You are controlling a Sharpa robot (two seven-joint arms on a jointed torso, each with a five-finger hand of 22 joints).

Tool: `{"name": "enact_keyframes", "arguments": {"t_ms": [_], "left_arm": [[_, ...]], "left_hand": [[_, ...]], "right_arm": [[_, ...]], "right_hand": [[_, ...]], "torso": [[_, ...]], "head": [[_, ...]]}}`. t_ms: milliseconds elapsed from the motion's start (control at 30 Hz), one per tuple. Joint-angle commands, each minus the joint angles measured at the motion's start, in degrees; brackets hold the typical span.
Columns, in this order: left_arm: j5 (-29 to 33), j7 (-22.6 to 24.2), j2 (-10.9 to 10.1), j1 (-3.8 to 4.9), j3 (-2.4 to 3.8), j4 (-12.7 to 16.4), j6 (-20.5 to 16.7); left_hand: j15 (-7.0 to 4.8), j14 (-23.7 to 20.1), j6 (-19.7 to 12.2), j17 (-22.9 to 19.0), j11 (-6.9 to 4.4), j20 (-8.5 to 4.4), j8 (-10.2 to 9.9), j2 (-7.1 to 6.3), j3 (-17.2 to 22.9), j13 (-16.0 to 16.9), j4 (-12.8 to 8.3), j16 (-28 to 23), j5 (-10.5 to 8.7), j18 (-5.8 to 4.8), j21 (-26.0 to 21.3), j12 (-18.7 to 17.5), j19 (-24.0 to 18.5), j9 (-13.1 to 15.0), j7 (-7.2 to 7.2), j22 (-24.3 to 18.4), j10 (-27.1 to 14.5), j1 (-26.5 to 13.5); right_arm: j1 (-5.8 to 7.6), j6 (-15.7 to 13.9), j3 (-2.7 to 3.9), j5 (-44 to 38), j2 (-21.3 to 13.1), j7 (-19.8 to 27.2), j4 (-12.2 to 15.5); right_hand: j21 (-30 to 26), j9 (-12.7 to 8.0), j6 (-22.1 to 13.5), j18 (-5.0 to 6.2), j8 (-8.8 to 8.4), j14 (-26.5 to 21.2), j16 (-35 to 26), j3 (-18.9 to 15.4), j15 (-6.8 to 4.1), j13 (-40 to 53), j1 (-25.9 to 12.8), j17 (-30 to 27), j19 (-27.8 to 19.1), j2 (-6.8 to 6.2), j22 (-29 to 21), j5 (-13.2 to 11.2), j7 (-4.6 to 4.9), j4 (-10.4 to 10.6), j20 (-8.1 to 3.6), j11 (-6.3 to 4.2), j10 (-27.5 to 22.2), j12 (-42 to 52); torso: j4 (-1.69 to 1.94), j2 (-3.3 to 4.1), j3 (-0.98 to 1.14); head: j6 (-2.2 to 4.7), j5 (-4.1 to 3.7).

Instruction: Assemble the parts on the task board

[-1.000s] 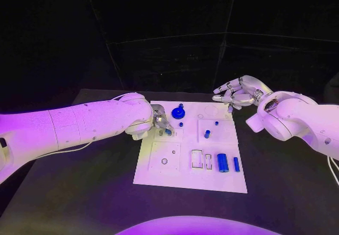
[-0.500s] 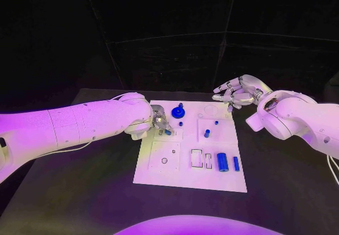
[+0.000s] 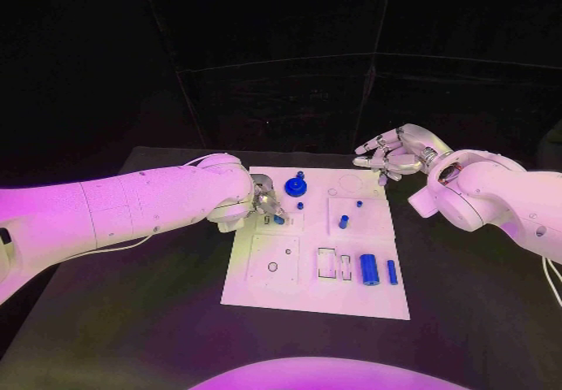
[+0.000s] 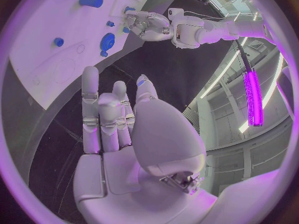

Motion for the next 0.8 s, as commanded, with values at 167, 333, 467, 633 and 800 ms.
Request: {"name": "enact_keyframes", "arguments": {"t_ms": [167, 333, 467, 633, 800], "left_arm": [[-0.4, -0.3, 0.2, -0.08, -0.1, -0.2, 1.2], [-0.4, -0.3, 0.4, -0.07, -0.1, -0.5, 1.1], [-0.4, -0.3, 0.7, -0.06, -0.1, -1.0, 0.9], [-0.4, -0.4, 0.9, -0.06, -0.1, -1.4, 0.9], [-0.4, -0.4, 1.2, -0.05, -0.09, -1.7, 0.9]], "left_hand": [[-0.51, 5.9, 1.6, 15.1, -0.55, -0.08, 0.7, -0.64, 1.0, 0.2, -3.9, 0.2, -0.29, -0.65, -0.1, 0.2, 0.1, 0.1, -1.27, 0.1, 0.2, -2.4], [-0.7, 5.9, 2.5, 15.1, -0.8, -0.25, 1.1, -0.79, -2.0, 0.2, -3.0, 0.2, -0.26, -0.69, 0.0, 0.3, 0.2, 0.1, -1.58, 0.3, 0.3, -3.2], [-0.72, 5.9, 3.0, 15.1, -0.82, -0.31, 1.3, -0.68, -4.9, 0.3, -1.5, 0.2, -0.34, -0.74, 0.1, 0.4, 0.3, 0.0, -1.59, 0.5, 0.4, -4.5], [-0.8, 5.9, 3.2, 15.1, -0.89, -0.38, 1.4, -0.15, -8.9, 0.3, -0.3, 0.2, -0.31, -0.76, 0.1, 0.5, 0.3, 0.0, -1.69, 0.7, 0.5, -4.9], [-0.81, 5.9, 3.3, 15.1, -0.9, -0.4, 1.5, 0.03, -9.7, 0.3, -0.1, 0.2, -0.3, -0.77, 0.2, 0.6, 0.4, 0.0, -1.72, 0.8, 0.5, -4.8]], "right_arm": [[0.12, 0.4, 0.04, -0.1, 0.1, 0.5, 0.0], [0.12, 0.4, 0.04, -0.1, 0.2, 0.4, 0.0], [0.12, 0.3, 0.04, -0.1, 0.2, 0.4, 0.0], [0.13, 0.3, 0.04, -0.1, 0.1, 0.3, 0.1], [0.13, 0.3, 0.04, -0.1, 0.1, 0.3, 0.1]], "right_hand": [[-0.2, 0.0, -0.3, 0.75, 0.26, 0.4, 0.1, -0.4, 0.07, -0.1, 0.0, -0.1, 0.4, 0.06, -0.1, -0.3, -0.1, 0.1, -0.04, 0.12, -0.3, 0.3], [-0.3, 0.0, -0.4, 0.75, 0.28, 0.3, -0.1, -0.5, 0.09, -0.1, -0.1, -0.2, 0.4, 0.06, -0.1, -0.5, -0.09, 0.1, -0.03, 0.14, -0.4, 0.3], [-0.4, 0.0, -0.4, 0.74, 0.29, 0.3, -0.2, -0.6, 0.11, -0.2, -0.2, -0.3, 0.4, 0.08, -0.1, -0.7, -0.07, 0.2, -0.02, 0.16, -0.5, 0.4], [-0.4, 0.0, -0.4, 0.74, 0.31, 0.2, -0.3, -0.7, 0.13, -0.2, -0.3, -0.3, 0.4, 0.12, -0.2, -0.9, -0.05, 0.3, 0.0, 0.18, -0.5, 0.4], [-0.5, 0.0, -0.4, 0.74, 0.32, 0.2, -0.4, -0.8, 0.15, -0.2, -0.4, -0.3, 0.4, 0.15, -0.2, -1.1, -0.04, 0.4, 0.01, 0.2, -0.6, 0.4]], "torso": [[0.01, 0.02, 0.04], [-0.01, 0.02, 0.05], [0.0, 0.0, 0.06], [-0.05, -0.02, 0.1], [0.02, -0.03, 0.03]], "head": [[-0.12, -0.08], [-0.16, -0.06], [-0.2, -0.08], [-0.19, -0.06], [-0.16, -0.15]]}}
